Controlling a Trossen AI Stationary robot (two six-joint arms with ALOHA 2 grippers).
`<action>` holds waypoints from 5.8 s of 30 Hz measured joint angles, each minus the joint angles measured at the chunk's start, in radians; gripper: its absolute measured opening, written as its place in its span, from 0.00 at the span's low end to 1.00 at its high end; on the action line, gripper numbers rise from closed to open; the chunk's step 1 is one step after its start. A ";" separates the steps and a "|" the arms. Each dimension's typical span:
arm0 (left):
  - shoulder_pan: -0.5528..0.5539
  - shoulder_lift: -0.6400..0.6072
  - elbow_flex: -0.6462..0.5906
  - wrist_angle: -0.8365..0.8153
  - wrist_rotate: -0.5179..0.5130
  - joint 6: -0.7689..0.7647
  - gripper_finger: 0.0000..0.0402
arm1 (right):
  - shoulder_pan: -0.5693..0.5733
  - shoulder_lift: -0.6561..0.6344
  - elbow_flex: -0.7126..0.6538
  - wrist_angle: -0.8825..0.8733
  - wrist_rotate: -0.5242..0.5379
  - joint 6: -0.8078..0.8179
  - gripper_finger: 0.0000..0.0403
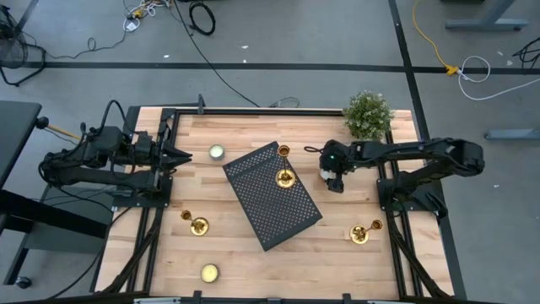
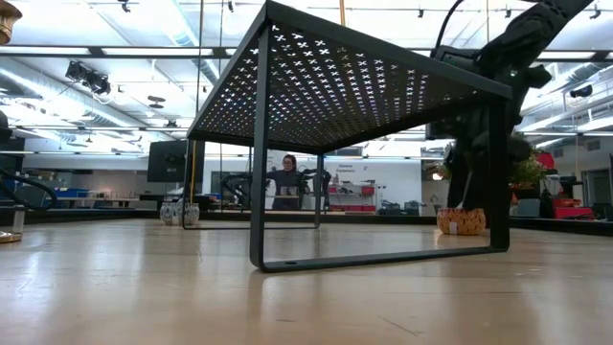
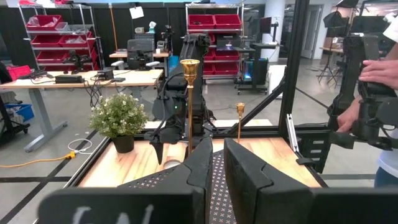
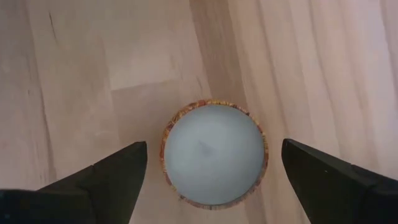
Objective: Pick & Place candle stick holders
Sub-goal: Put the orange scented candle on the shelf
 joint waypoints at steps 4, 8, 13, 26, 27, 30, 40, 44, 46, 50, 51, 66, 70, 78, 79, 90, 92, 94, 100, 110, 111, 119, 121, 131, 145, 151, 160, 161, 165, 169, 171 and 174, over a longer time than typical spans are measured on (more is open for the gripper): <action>0.000 0.000 0.000 0.000 0.000 0.000 0.11 | 0.000 0.025 0.000 0.022 0.000 -0.004 0.92; 0.000 0.000 0.000 0.000 0.000 0.000 0.11 | 0.000 0.045 0.000 0.044 -0.003 -0.005 0.92; 0.000 0.000 0.000 0.000 0.000 0.000 0.11 | 0.000 0.073 0.000 0.049 -0.007 -0.022 0.92; 0.000 0.000 0.000 0.000 0.000 0.000 0.11 | 0.000 0.098 0.001 0.051 -0.008 -0.029 0.92; 0.000 0.000 0.000 0.000 0.000 0.000 0.11 | 0.000 0.098 0.001 0.051 -0.008 -0.028 0.92; 0.000 0.000 0.000 0.000 0.000 0.000 0.11 | 0.000 0.098 0.001 0.051 -0.008 -0.026 0.91; 0.000 0.000 0.000 0.000 0.000 0.000 0.11 | 0.000 0.097 0.001 0.051 -0.008 -0.026 0.80; 0.000 0.000 0.000 0.000 0.000 0.000 0.11 | 0.000 0.096 0.001 0.052 -0.008 -0.027 0.76; 0.000 0.000 0.000 0.000 0.000 0.000 0.11 | 0.000 0.096 0.001 0.053 -0.008 -0.027 0.76; 0.000 0.000 0.000 0.000 0.000 0.000 0.11 | 0.000 0.096 0.001 0.053 -0.008 -0.026 0.77; 0.000 0.000 0.000 0.000 0.000 0.000 0.11 | 0.000 0.096 0.001 0.053 -0.008 -0.026 0.78; 0.000 0.000 0.000 0.000 0.000 0.000 0.11 | 0.000 0.096 0.001 0.052 -0.008 -0.026 0.77; 0.000 0.000 0.000 0.000 0.000 0.000 0.11 | 0.000 0.092 0.001 0.044 -0.008 -0.026 0.76; 0.000 0.000 0.000 0.000 0.000 0.000 0.11 | 0.000 0.054 0.063 -0.083 0.000 -0.027 0.76; 0.000 0.000 0.000 0.000 0.000 0.000 0.11 | 0.000 0.047 0.076 -0.093 0.000 -0.027 0.76; 0.000 0.000 0.000 0.000 0.000 0.000 0.11 | 0.000 -0.031 0.217 -0.235 0.000 -0.027 0.76; 0.000 0.000 0.000 0.000 0.000 0.000 0.11 | 0.000 -0.039 0.239 -0.257 0.000 -0.027 0.76; 0.000 0.000 0.000 0.000 0.000 0.000 0.11 | 0.000 -0.043 0.257 -0.273 0.000 -0.027 0.76; 0.000 0.000 0.000 0.000 0.000 0.000 0.11 | 0.000 -0.058 0.299 -0.322 -0.001 -0.027 0.76; 0.000 0.000 0.000 0.000 0.000 0.000 0.11 | 0.005 -0.121 0.325 -0.357 -0.001 -0.057 0.76; 0.000 0.000 0.000 0.000 0.000 0.000 0.11 | 0.010 -0.132 0.325 -0.360 0.000 -0.058 0.76; 0.000 0.000 0.000 0.000 0.000 0.000 0.11 | 0.057 -0.228 0.325 -0.397 -0.001 -0.069 0.76; 0.000 0.000 0.000 0.000 0.000 0.000 0.11 | 0.070 -0.250 0.325 -0.405 -0.008 -0.071 0.76; 0.000 0.000 0.000 0.000 0.000 0.000 0.11 | 0.170 -0.309 0.325 -0.448 -0.010 -0.112 0.76; 0.000 0.000 0.000 0.000 0.000 0.000 0.11 | 0.371 -0.226 0.434 -0.502 -0.008 -0.044 0.76; 0.000 0.000 0.000 0.000 0.000 0.000 0.11 | 0.464 -0.143 0.525 -0.510 -0.008 0.026 0.76; 0.000 0.000 0.000 0.000 0.000 0.000 0.11 | 0.599 -0.027 0.621 -0.508 -0.008 0.027 0.76; 0.000 0.000 0.000 0.000 0.000 0.000 0.11 | 0.610 -0.014 0.630 -0.508 -0.008 0.027 0.76; 0.000 0.000 0.000 0.000 0.000 0.000 0.11 | 0.652 0.055 0.671 -0.509 -0.008 0.026 0.76; 0.000 0.000 0.000 0.000 0.000 0.000 0.11 | 0.686 0.135 0.722 -0.505 -0.008 0.023 0.76; 0.000 0.000 0.000 0.000 0.000 0.000 0.11 | 0.699 0.179 0.755 -0.502 -0.008 0.023 0.76; 0.000 0.000 0.000 0.000 0.000 0.000 0.11 | 0.713 0.236 0.804 -0.503 -0.008 0.023 0.76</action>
